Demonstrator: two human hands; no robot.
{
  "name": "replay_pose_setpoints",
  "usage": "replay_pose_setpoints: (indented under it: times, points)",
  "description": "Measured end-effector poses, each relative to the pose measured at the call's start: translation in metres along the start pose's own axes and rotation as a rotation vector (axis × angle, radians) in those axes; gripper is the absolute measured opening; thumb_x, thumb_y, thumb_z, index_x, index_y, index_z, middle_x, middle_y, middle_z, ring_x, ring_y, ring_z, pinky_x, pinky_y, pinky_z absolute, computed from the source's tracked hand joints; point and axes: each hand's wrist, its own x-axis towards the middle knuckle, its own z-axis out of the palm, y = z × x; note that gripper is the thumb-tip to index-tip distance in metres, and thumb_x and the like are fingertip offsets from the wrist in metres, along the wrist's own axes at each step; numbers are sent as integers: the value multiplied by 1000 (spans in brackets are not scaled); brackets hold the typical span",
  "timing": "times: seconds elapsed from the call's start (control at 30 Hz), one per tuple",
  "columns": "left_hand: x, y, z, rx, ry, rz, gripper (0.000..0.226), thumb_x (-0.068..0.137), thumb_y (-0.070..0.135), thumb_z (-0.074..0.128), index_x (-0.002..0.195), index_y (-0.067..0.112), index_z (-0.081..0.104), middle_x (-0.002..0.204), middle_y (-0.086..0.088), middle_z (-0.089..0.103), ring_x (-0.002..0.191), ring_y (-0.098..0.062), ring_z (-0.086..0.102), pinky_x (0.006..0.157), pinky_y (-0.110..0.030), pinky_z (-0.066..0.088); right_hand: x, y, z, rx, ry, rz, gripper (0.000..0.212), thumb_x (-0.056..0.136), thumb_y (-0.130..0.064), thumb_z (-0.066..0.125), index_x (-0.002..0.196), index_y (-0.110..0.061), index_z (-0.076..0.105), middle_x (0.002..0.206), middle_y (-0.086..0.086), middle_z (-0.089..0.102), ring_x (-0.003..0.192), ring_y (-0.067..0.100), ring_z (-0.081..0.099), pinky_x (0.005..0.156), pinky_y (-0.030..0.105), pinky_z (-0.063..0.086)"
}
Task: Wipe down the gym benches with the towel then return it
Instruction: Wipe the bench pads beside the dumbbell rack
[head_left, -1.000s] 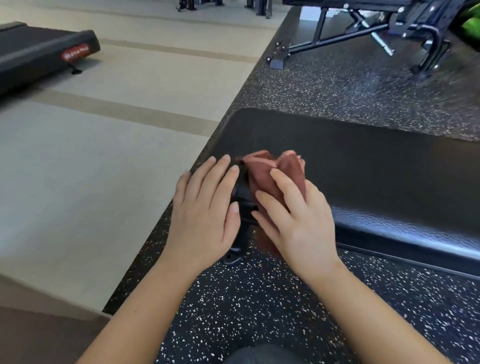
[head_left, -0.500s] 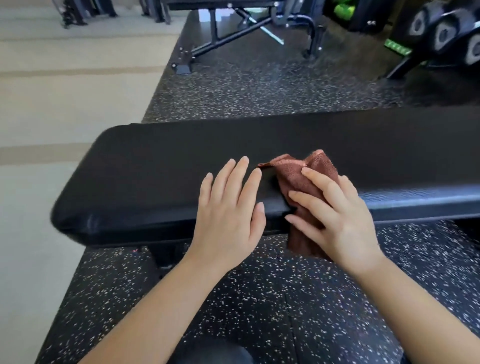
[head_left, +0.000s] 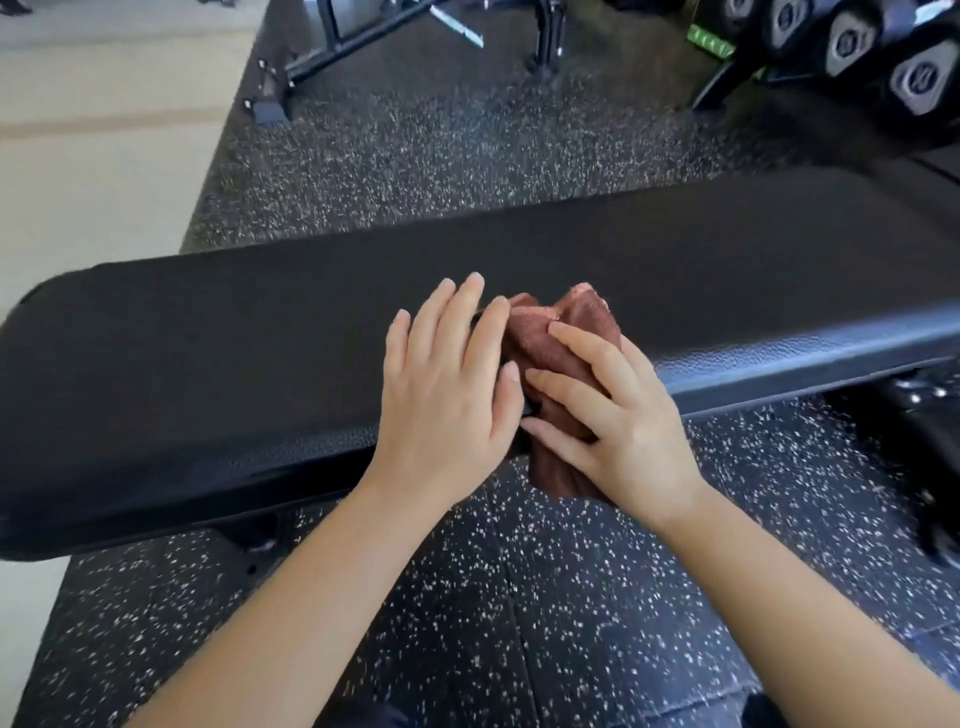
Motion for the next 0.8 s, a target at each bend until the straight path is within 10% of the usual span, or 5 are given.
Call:
replay_pose_setpoints:
  times: [0.8]
  points:
    - [101, 104, -255, 41, -328, -360, 46, 88, 26, 34, 116, 2, 60, 128, -16, 55, 120, -35, 50, 97, -55, 37, 175, -64, -237, 251, -427, 434, 24, 76, -11, 73, 100, -14, 70, 123, 7, 57, 100, 35, 55, 85, 32, 43]
